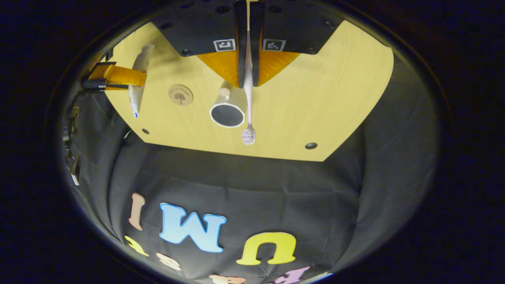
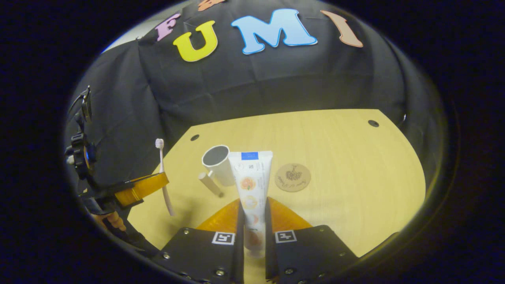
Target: Put the toothbrush and toothpaste on the desktop into the cup, then pick up the cup and place it on the coaster on the desktop.
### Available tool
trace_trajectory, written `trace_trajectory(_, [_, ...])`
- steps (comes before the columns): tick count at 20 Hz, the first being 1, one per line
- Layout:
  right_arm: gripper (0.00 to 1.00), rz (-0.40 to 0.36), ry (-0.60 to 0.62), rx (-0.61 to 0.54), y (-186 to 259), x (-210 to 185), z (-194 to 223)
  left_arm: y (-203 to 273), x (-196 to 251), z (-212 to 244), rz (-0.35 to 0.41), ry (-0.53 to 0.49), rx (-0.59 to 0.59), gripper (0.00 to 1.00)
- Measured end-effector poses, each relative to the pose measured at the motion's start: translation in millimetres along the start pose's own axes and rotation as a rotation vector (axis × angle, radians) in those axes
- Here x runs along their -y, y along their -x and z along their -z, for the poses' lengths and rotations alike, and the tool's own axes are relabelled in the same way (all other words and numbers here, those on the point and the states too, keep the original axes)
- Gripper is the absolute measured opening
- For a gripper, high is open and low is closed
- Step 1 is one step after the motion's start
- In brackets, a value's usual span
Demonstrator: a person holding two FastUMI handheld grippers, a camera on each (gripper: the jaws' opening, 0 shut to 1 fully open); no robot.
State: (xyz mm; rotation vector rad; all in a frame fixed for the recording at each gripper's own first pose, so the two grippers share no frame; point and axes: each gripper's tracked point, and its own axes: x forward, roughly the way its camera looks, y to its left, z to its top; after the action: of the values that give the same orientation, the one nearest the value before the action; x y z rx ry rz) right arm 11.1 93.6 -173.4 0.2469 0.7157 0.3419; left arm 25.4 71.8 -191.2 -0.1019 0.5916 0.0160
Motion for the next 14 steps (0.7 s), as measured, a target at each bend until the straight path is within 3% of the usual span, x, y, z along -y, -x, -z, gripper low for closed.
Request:
trace_trajectory(8, [0.21,-0.031,0.069,0.161,-6,-30,-57,-23,-2,-108,0.05,0.031,0.283,0.11])
trace_trajectory(9, [0.25,-0.031,0.071,0.168,-8,-33,-61,-26,-1,-122,0.063,0.028,0.336,0.1])
trace_trajectory(10, [0.21,-0.029,0.071,0.169,-10,-36,-62,-29,2,-136,0.076,0.027,0.385,0.1])
trace_trajectory(14, [0.21,-0.019,0.047,0.161,-19,-37,-65,-54,18,-158,0.144,0.021,0.475,0.1])
